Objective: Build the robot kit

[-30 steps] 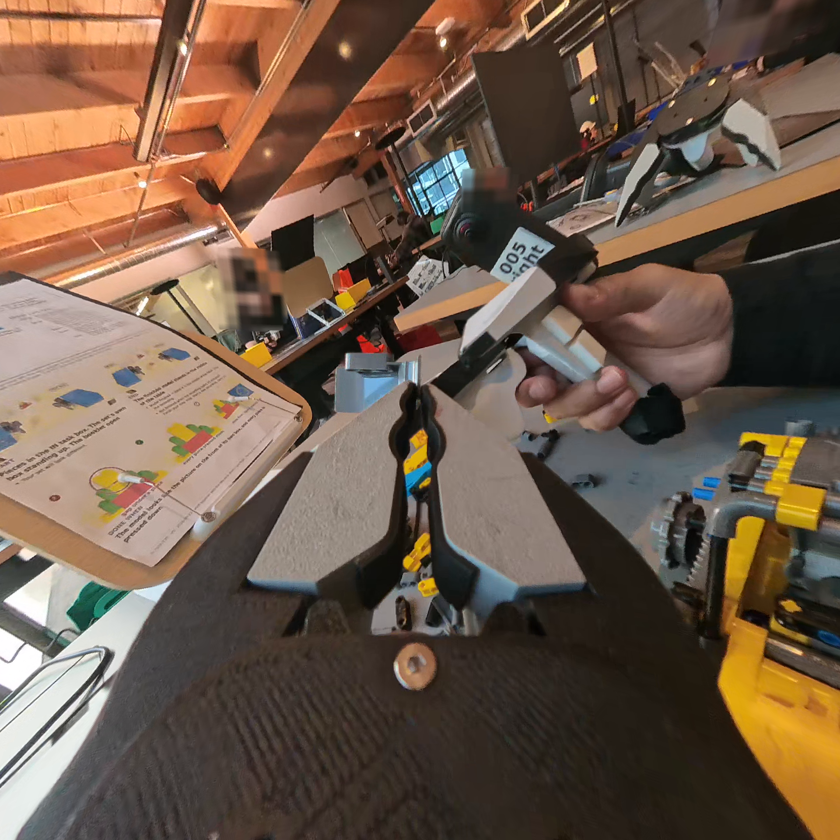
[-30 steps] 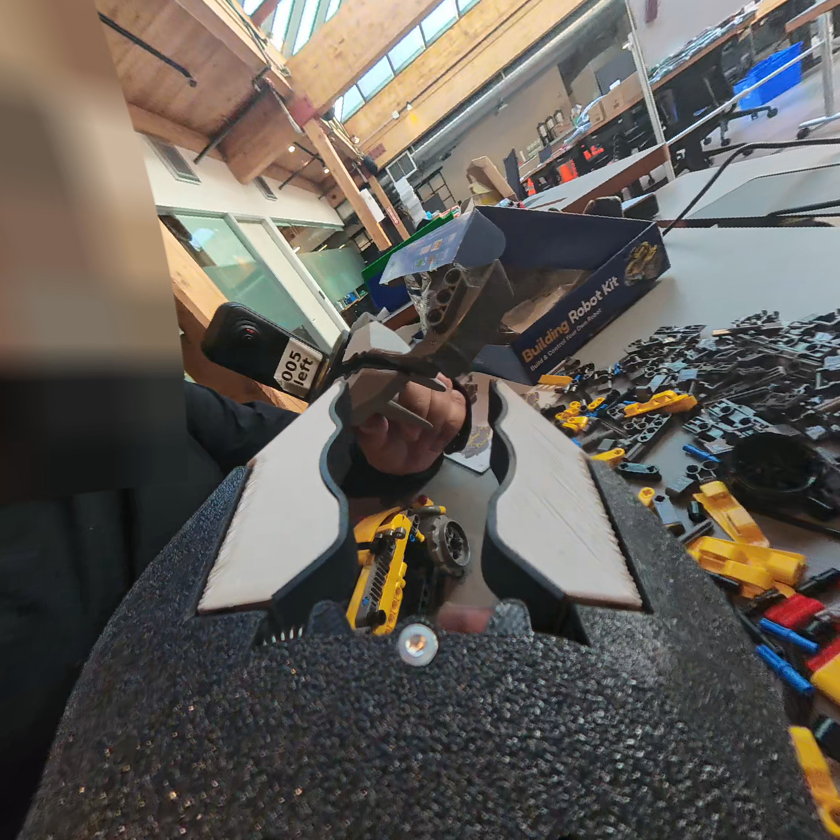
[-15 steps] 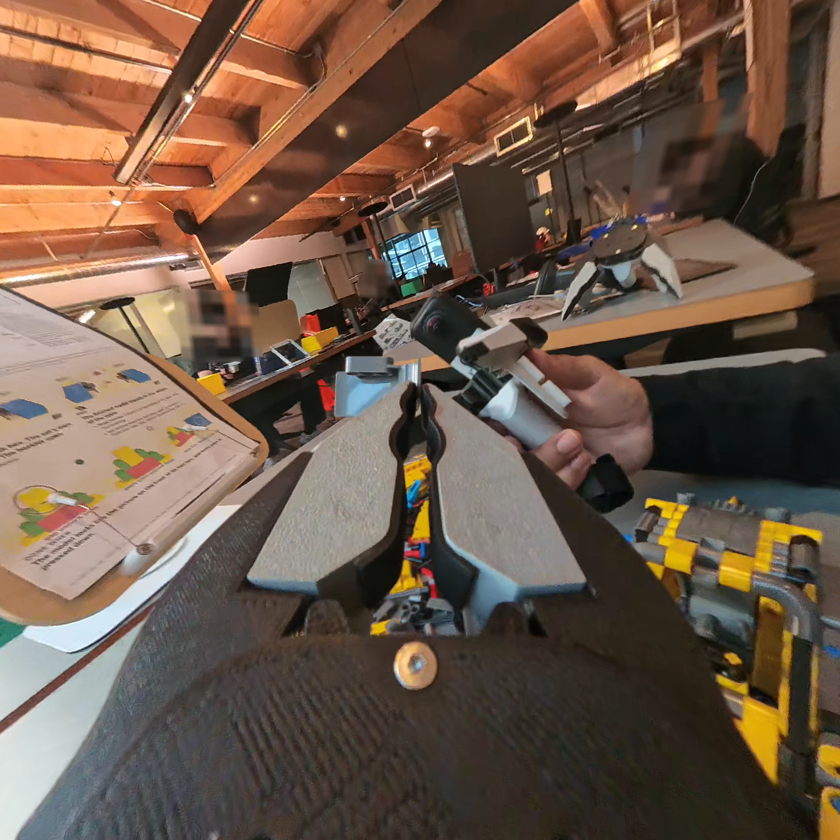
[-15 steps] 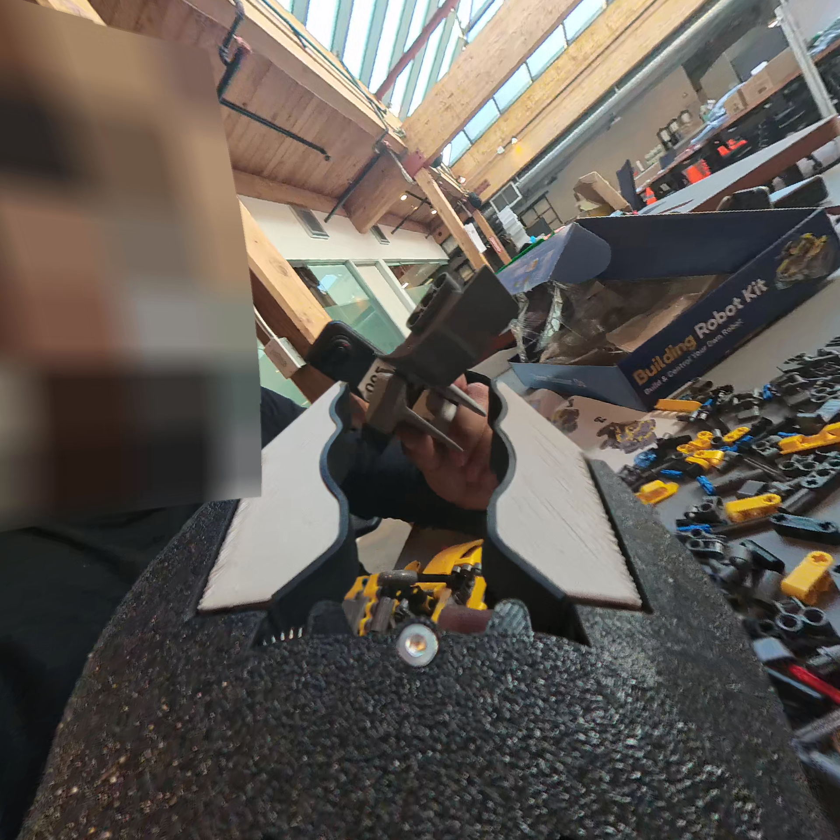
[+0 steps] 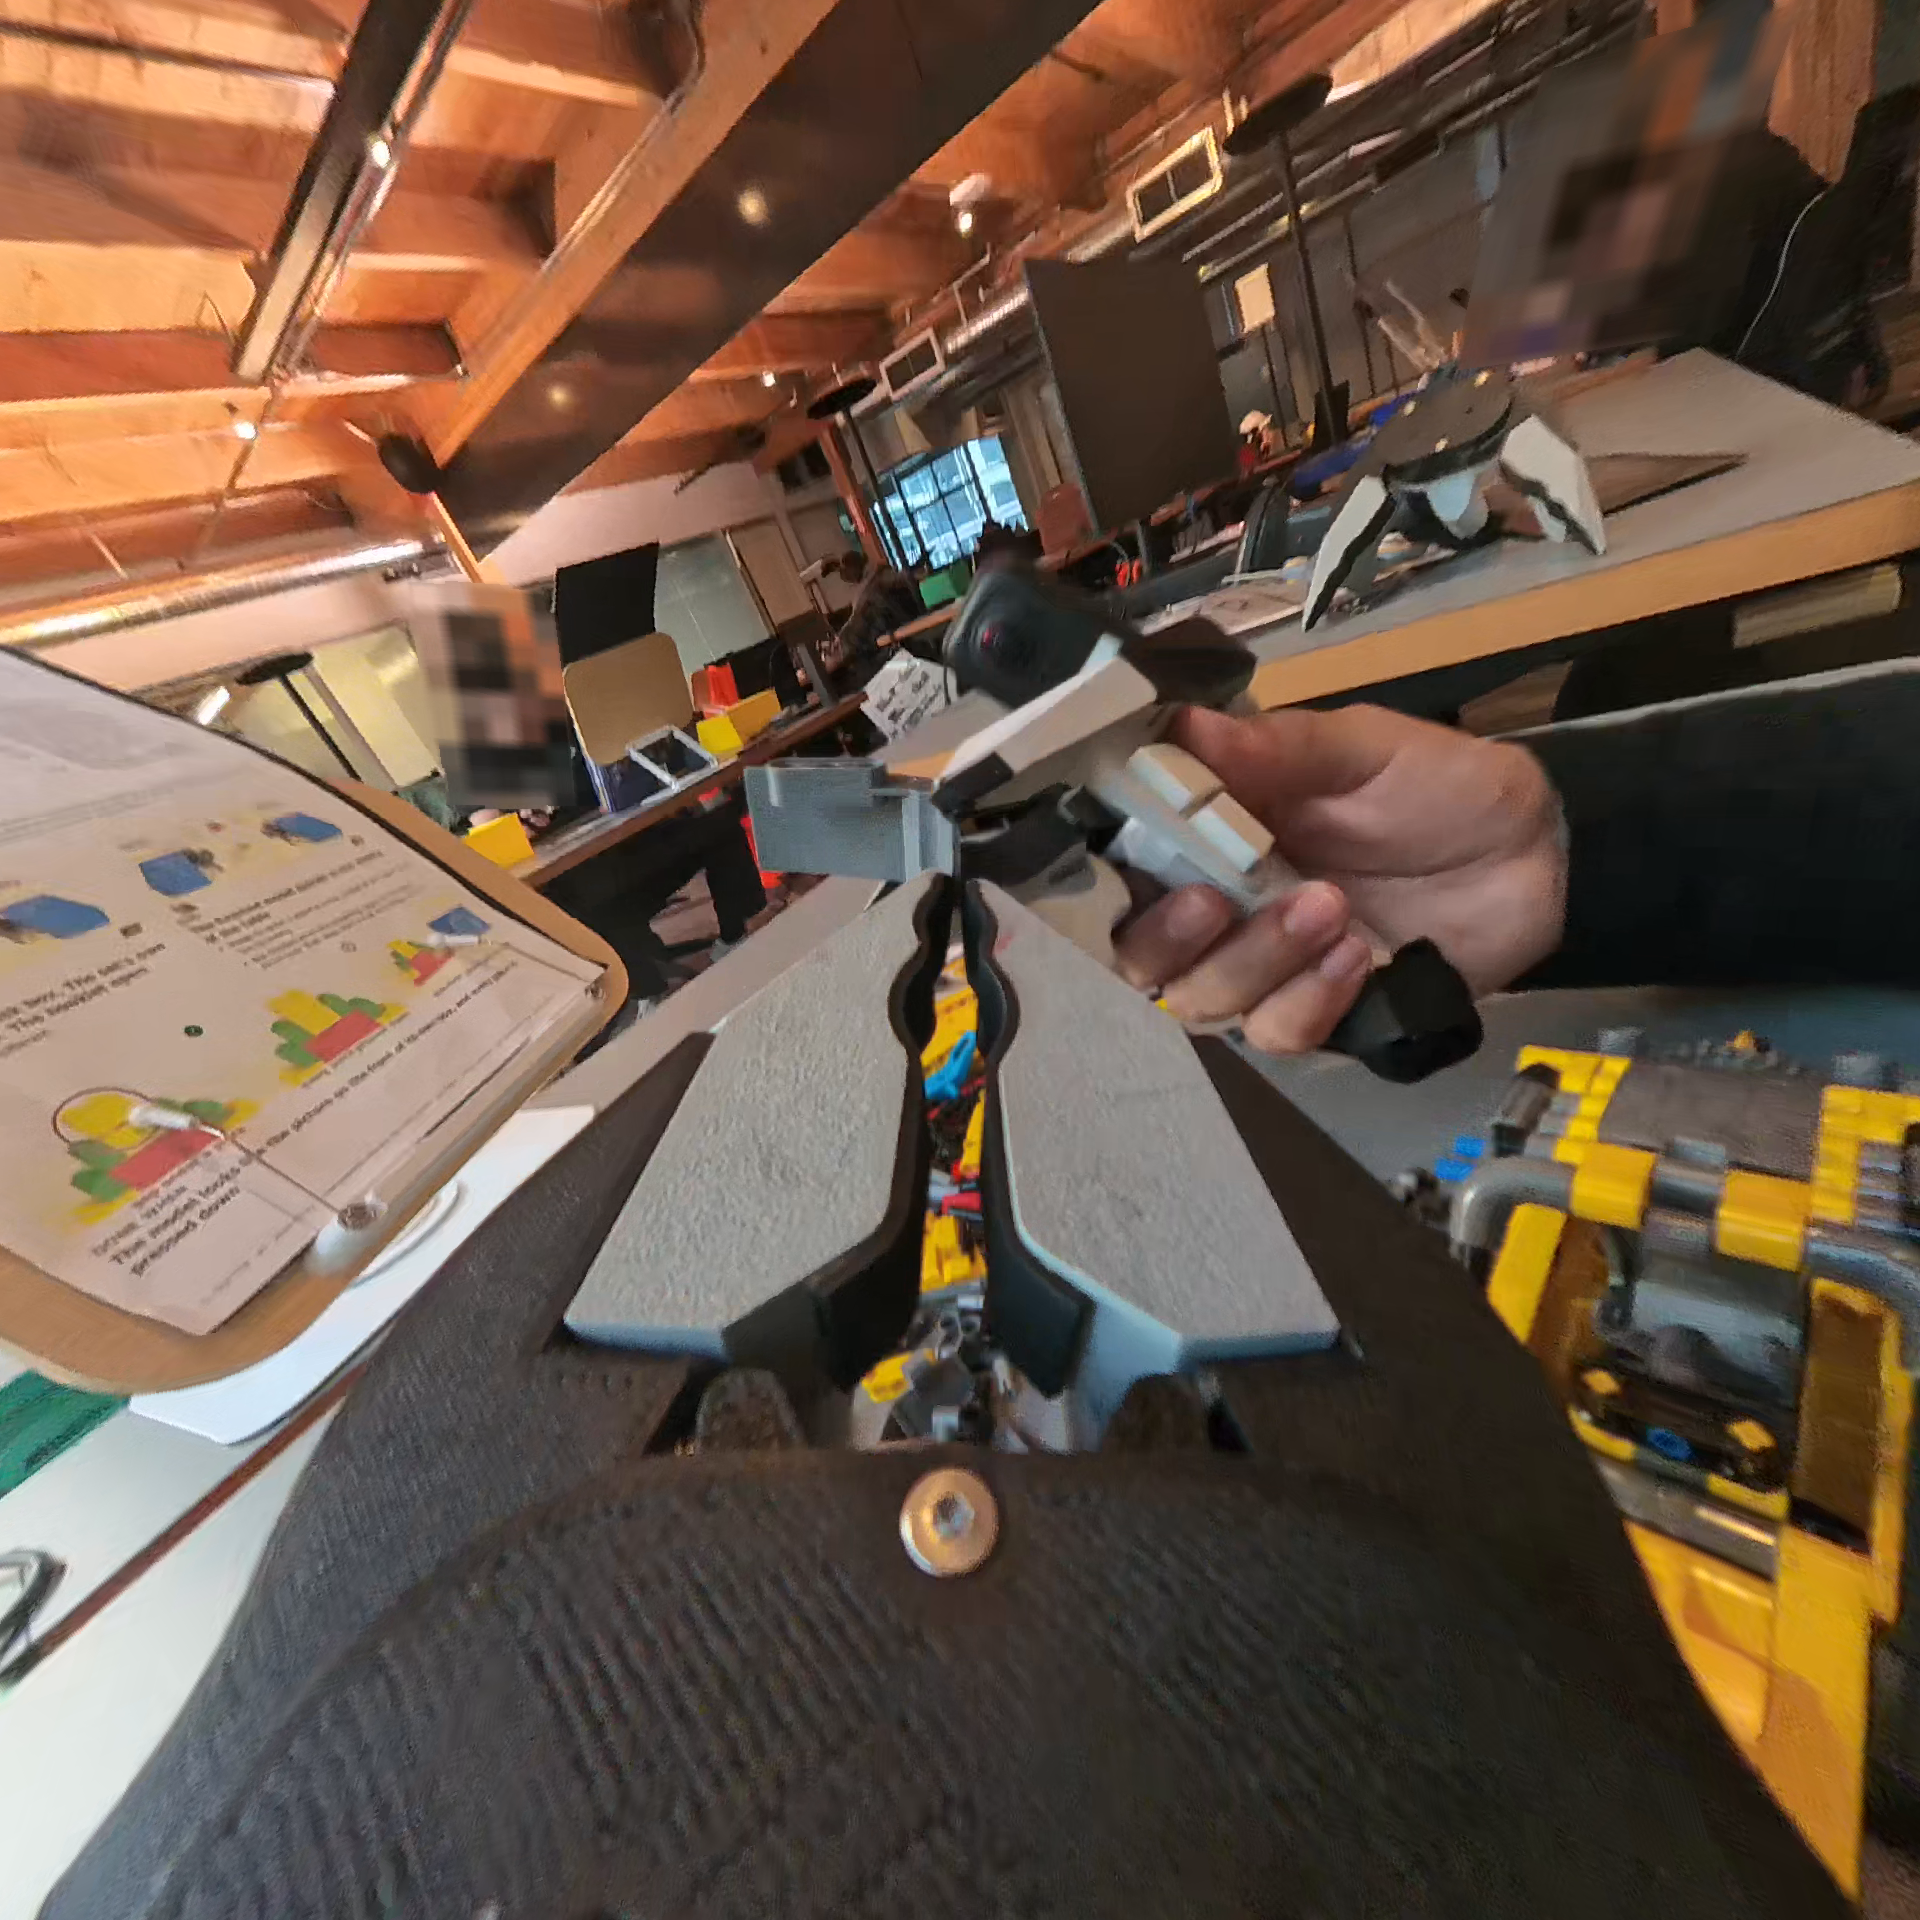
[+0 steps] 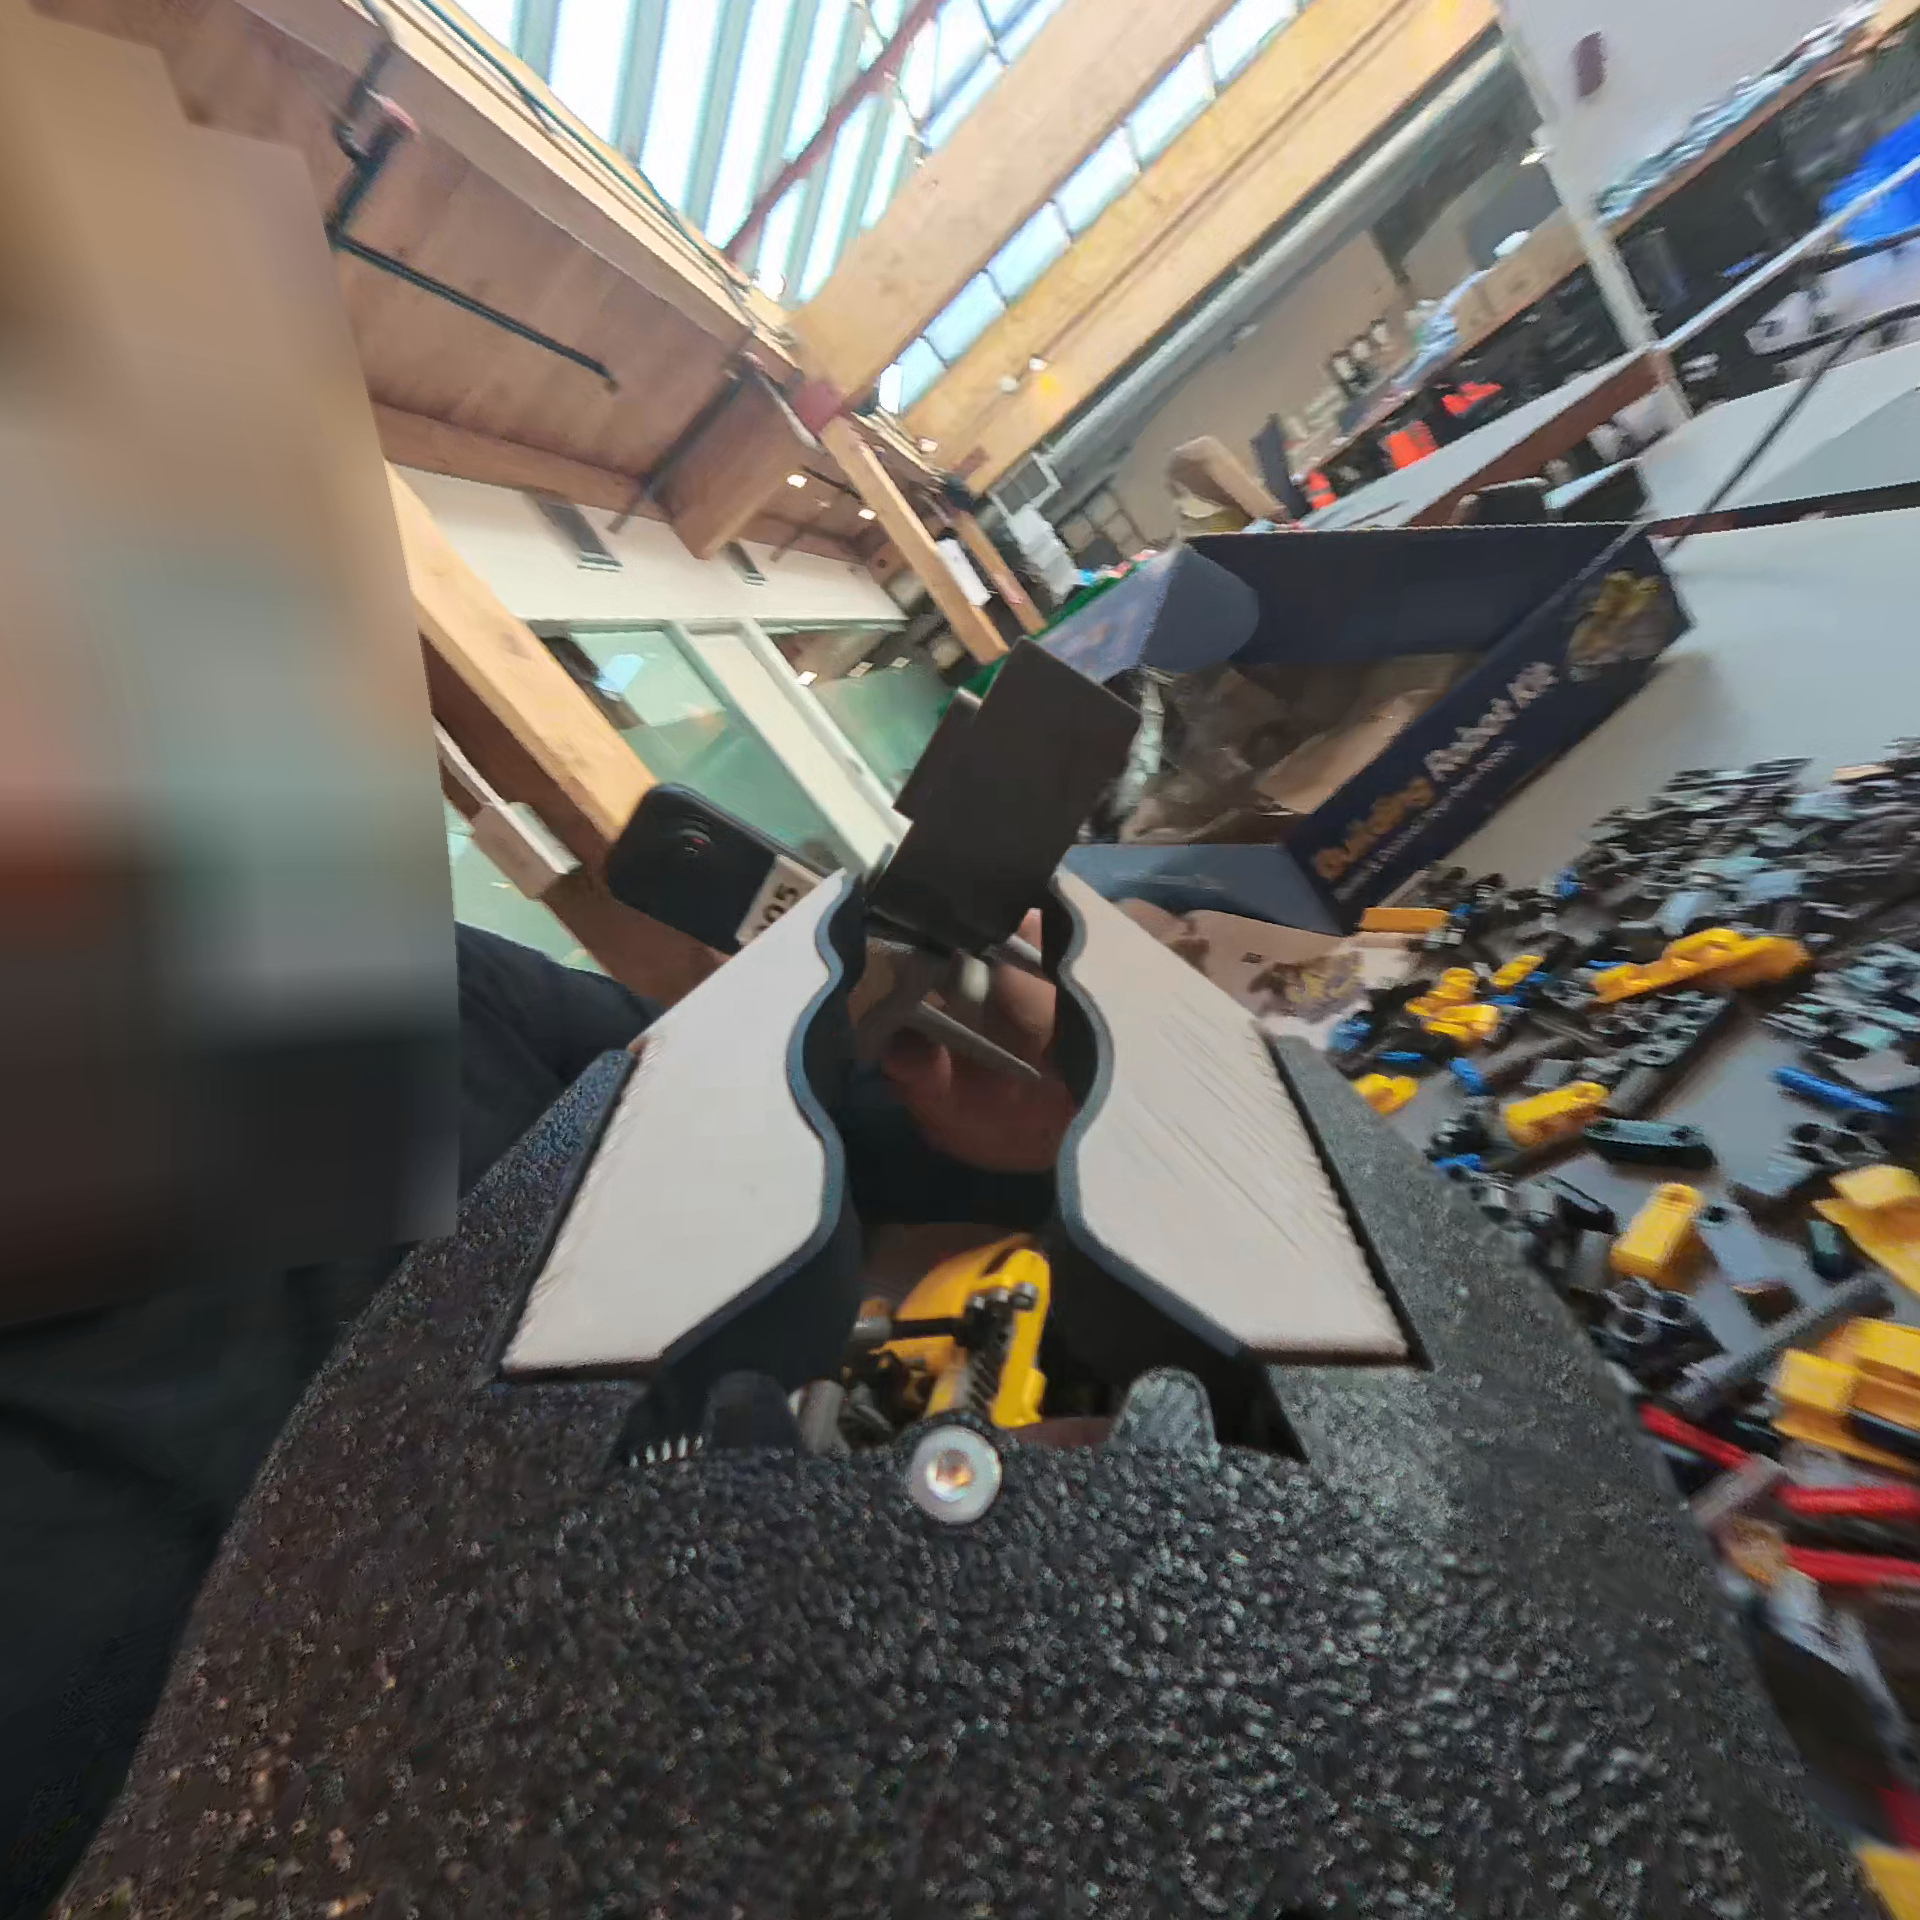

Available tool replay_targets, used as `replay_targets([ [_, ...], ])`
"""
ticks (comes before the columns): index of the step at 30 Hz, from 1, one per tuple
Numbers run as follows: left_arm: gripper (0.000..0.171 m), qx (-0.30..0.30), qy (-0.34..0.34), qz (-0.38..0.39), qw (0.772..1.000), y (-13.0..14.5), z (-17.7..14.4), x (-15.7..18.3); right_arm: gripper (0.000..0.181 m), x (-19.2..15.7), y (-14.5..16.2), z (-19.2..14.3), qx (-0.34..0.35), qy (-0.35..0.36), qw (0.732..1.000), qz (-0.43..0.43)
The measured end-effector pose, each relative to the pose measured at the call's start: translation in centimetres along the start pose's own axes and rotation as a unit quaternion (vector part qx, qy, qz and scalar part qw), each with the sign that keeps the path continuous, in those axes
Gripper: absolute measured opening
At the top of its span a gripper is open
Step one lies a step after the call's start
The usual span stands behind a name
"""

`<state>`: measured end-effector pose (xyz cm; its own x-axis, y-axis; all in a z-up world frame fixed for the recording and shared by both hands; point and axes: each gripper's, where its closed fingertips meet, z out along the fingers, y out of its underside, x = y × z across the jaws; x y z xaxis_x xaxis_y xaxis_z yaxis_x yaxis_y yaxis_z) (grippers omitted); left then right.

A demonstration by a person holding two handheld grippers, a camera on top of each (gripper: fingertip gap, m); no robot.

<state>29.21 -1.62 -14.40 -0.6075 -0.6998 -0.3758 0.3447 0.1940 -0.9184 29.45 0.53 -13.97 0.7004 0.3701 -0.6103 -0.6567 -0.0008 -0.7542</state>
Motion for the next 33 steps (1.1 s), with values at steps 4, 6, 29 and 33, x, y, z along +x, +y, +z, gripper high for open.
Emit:
replay_targets([
  [4, 0.012, -0.081, 0.107, -0.017, 0.991, 3.5, -0.2, 1.9, 0.003, 3.6, 0.2, -2.0, -0.055, 0.179, 0.974, -0.131],
  [6, 0.0, -0.104, 0.082, -0.013, 0.991, 4.4, -0.5, 0.1, 0.003, 3.9, 0.5, -2.5, -0.092, 0.217, 0.954, -0.187],
  [29, 0.017, -0.164, 0.097, 0.293, 0.937, 5.5, -2.2, 1.9, 0.004, -2.7, 7.2, -1.1, -0.199, -0.108, 0.961, 0.156],
  [33, 0.019, -0.145, 0.085, 0.272, 0.947, 4.9, -2.1, 1.4, 0.003, -2.6, 7.0, -0.8, -0.191, -0.105, 0.962, 0.162],
])
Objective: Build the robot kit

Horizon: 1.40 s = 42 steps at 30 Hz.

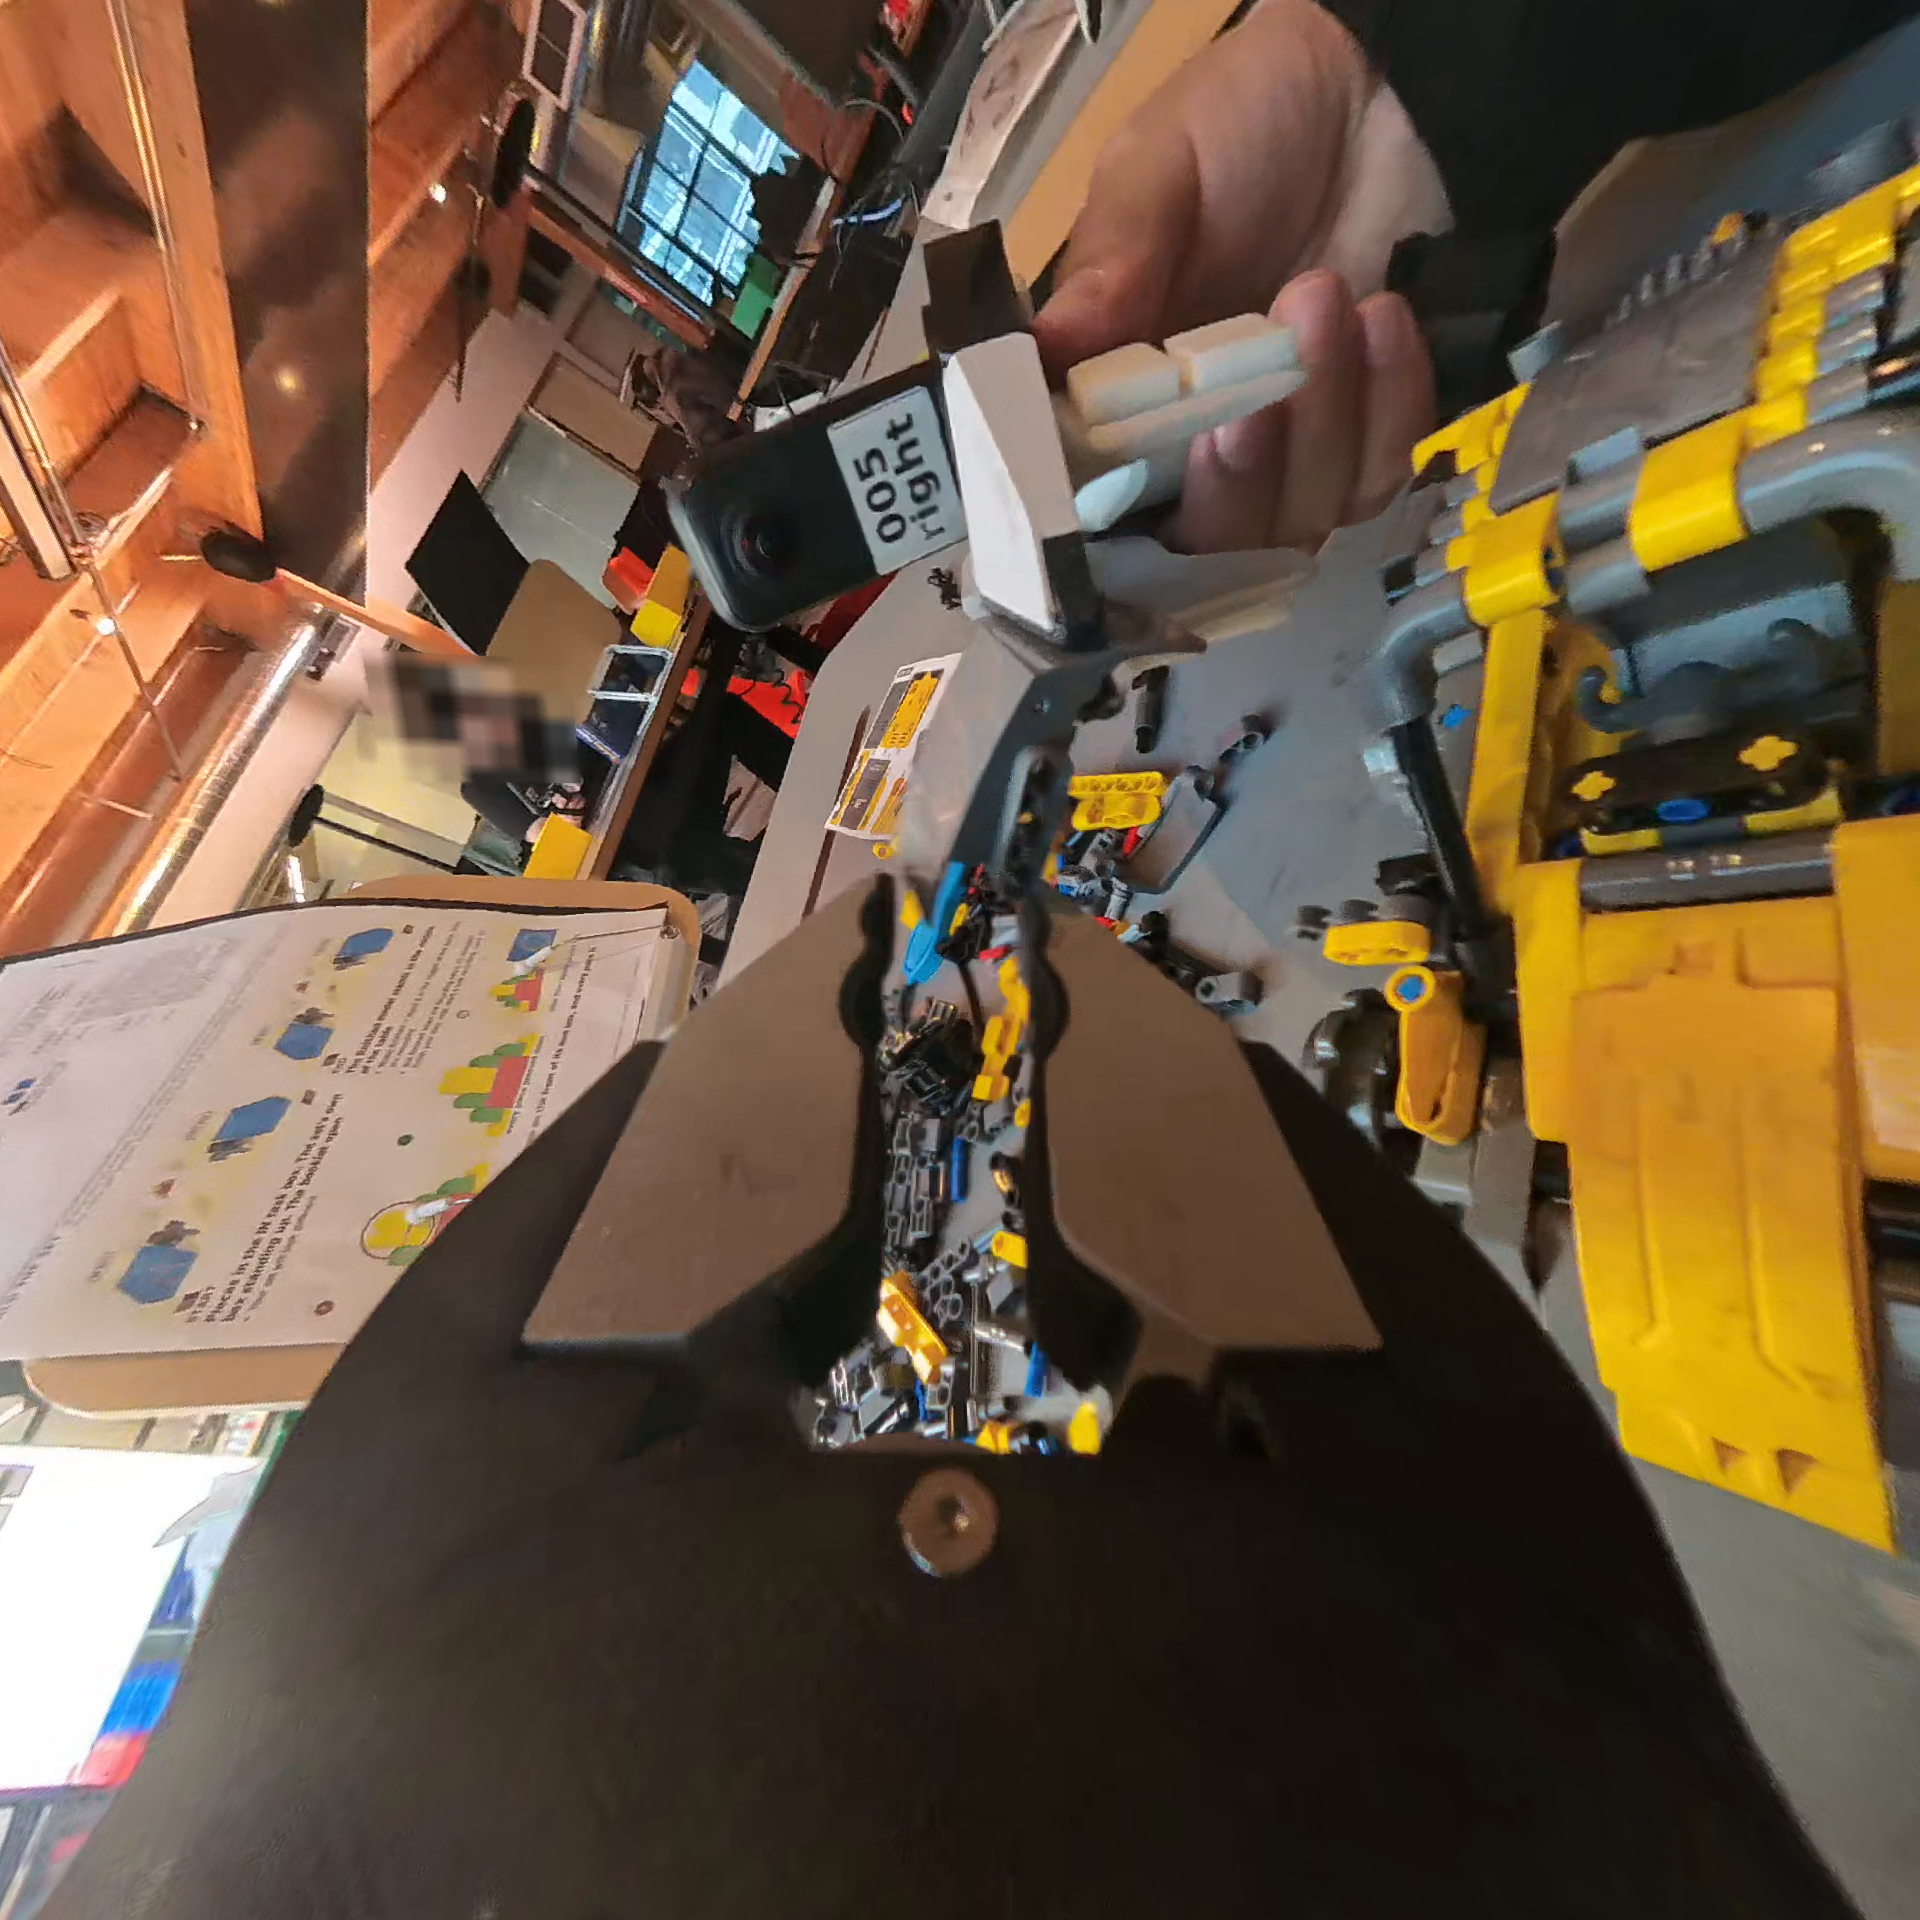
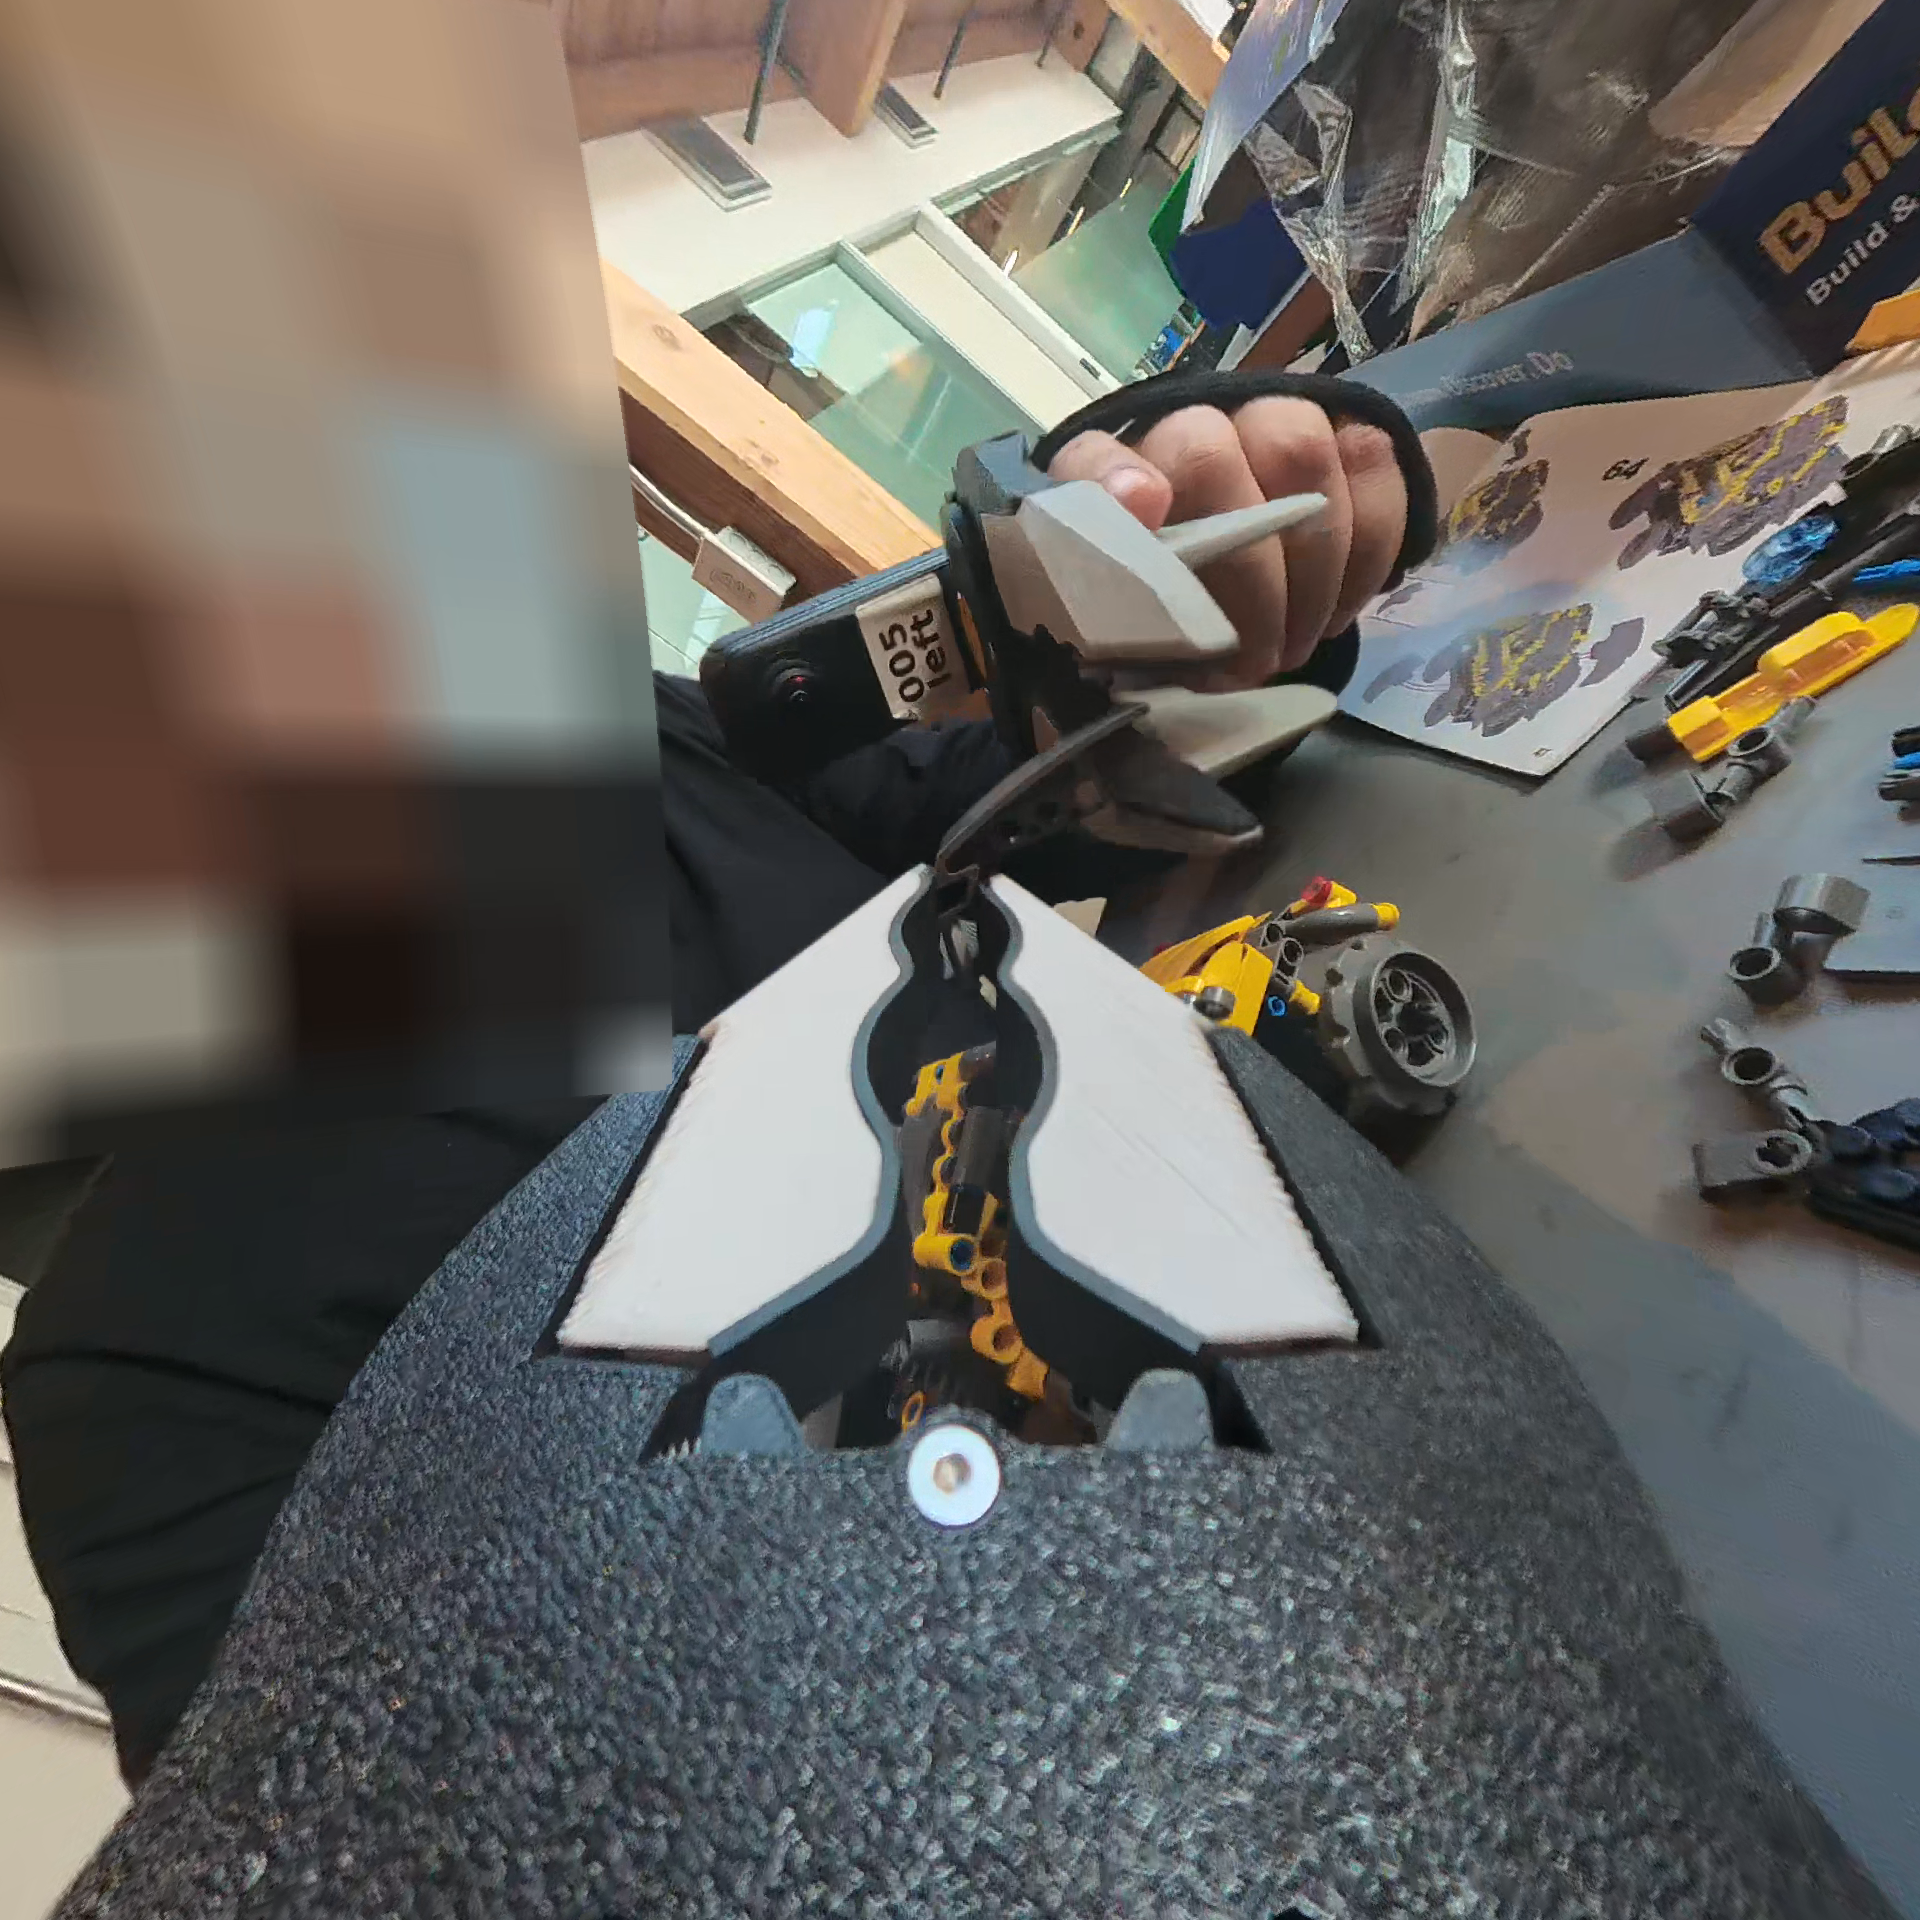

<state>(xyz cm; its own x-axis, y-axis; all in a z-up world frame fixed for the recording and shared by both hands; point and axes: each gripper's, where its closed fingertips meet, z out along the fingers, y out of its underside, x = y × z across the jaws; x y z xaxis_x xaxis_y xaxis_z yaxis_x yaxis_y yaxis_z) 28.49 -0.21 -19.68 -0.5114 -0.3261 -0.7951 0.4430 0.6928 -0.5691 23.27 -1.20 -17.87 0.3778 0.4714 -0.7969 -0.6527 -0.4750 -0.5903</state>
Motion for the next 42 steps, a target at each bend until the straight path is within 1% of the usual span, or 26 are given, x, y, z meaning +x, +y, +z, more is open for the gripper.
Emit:
replay_targets([
  [1, 0.029, 0.001, -0.01, -0.004, 1.0, 0.0, 0.0, -0.3, 0.004, 0.2, -0.2, -0.1, 0.007, 0.002, 1.0, 0.006],
  [2, 0.029, 0.001, -0.011, -0.001, 1.0, -0.1, 0.0, -0.3, 0.003, 0.3, -0.3, -0.2, 0.012, -0.002, 1.0, 0.013],
  [3, 0.02, 0.004, -0.006, 0.004, 1.0, -0.2, 0.0, 0.0, 0.003, 0.2, -0.4, -0.2, 0.017, -0.01, 1.0, 0.02],
  [6, 0.008, -0.004, -0.013, 0.014, 1.0, -0.1, 0.2, 0.0, 0.006, -0.3, -0.8, -0.1, 0.032, -0.041, 0.998, 0.04],
  [7, 0.0, -0.008, -0.024, 0.013, 1.0, 0.1, 0.1, -0.4, 0.007, -0.1, -1.0, -0.1, 0.038, -0.039, 0.997, 0.047],
  [8, 0.0, -0.011, -0.027, 0.004, 1.0, 0.4, 0.1, -0.7, 0.009, 0.2, -1.1, -0.2, 0.042, -0.03, 0.998, 0.043],
  [11, 0.0, -0.025, -0.024, -0.041, 0.999, 1.8, 0.2, -1.3, 0.009, 1.7, -2.1, -1.2, 0.063, 0.043, 0.997, 0.002],
  [13, 0.0, -0.055, -0.037, -0.051, 0.996, 3.4, 0.4, -1.9, 0.009, 2.5, -2.6, -1.9, 0.071, 0.097, 0.992, -0.032],
  [14, 0.0, -0.069, -0.042, -0.056, 0.995, 4.1, 0.5, -2.1, 0.014, 3.2, -2.9, -2.4, 0.073, 0.137, 0.987, -0.049],
  [16, 0.0, -0.095, -0.049, -0.061, 0.992, 5.2, 0.8, -2.3, 0.029, 4.9, -3.4, -3.3, 0.073, 0.224, 0.968, -0.091],
  [17, 0.0, -0.112, -0.054, -0.057, 0.991, 5.8, 0.8, -2.4, 0.034, 5.3, -3.6, -3.6, 0.07, 0.257, 0.957, -0.115],
  [19, 0.0, -0.131, -0.063, -0.049, 0.988, 6.5, 0.9, -2.6, 0.035, 5.8, -3.8, -3.6, 0.057, 0.304, 0.938, -0.156],
  [21, 0.0, -0.137, -0.069, -0.048, 0.987, 6.7, 0.9, -2.7, 0.035, 6.3, -4.1, -3.7, 0.049, 0.349, 0.915, -0.195],
  [23, 0.0, -0.146, -0.071, -0.05, 0.985, 7.0, 1.0, -2.8, 0.034, 6.5, -4.1, -3.4, 0.034, 0.373, 0.9, -0.221],
  [26, 0.0, -0.181, -0.079, -0.043, 0.979, 7.5, 1.0, -2.9, 0.028, 6.7, -4.2, -3.2, 0.026, 0.395, 0.885, -0.245],
  [28, 0.0, -0.199, -0.089, -0.035, 0.975, 7.3, 1.2, -3.1, 0.025, 6.3, -4.5, -3.3, 0.028, 0.404, 0.873, -0.273],
  [30, 0.0, -0.216, -0.097, -0.026, 0.971, 7.1, 1.4, -3.2, 0.019, 6.3, -4.8, -3.9, 0.027, 0.425, 0.856, -0.293],
  [31, 0.0, -0.222, -0.101, -0.026, 0.969, 7.1, 1.5, -3.2, 0.019, 6.2, -4.9, -4.1, 0.028, 0.427, 0.853, -0.298],
  [35, 0.0, -0.222, -0.1, -0.039, 0.969, 7.1, 1.9, -2.6, 0.019, 5.9, -5.0, -4.2, 0.033, 0.416, 0.857, -0.302],
  [38, 0.0, -0.221, -0.098, -0.049, 0.969, 7.2, 1.8, -2.5, 0.018, 5.8, -5.2, -4.2, 0.035, 0.415, 0.854, -0.314],
  [42, 0.0, -0.21, -0.096, -0.089, 0.969, 7.0, 1.8, -2.6, 0.018, 5.3, -5.6, -4.0, 0.049, 0.409, 0.85, -0.328],
])
